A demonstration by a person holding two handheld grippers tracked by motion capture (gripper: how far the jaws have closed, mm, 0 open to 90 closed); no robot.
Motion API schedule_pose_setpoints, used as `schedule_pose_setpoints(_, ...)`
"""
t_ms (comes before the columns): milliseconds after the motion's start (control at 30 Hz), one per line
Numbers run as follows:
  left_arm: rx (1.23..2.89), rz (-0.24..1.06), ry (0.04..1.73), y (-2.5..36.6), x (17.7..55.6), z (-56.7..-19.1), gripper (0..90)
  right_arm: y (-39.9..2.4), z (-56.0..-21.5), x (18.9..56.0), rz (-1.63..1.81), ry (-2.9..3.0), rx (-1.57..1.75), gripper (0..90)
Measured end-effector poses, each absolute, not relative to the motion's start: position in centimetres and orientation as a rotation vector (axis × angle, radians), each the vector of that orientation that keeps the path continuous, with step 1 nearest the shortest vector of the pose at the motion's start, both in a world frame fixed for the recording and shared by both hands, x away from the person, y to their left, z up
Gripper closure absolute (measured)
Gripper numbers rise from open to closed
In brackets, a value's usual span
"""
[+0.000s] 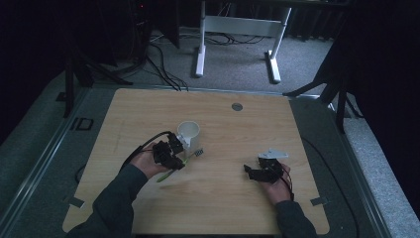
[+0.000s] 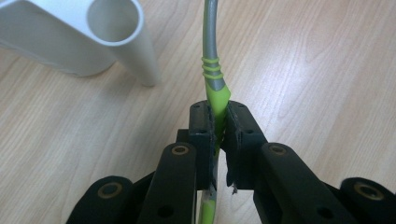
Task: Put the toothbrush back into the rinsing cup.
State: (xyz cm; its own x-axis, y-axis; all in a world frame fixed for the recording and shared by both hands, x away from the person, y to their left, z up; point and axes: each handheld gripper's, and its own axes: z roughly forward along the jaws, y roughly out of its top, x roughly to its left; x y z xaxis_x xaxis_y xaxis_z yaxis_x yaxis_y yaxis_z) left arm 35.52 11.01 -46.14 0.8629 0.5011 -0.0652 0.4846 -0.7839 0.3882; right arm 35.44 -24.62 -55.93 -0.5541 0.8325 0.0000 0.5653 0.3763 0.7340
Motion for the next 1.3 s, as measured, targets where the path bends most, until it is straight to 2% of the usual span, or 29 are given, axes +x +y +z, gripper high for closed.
schedule_pose_setpoints(1300, 2.494, 0.114, 0.766, 12.7, 35.4, -44.2, 82.2, -24.6, -55.9, 35.5, 0.993, 2.271, 1.211, 27.3)
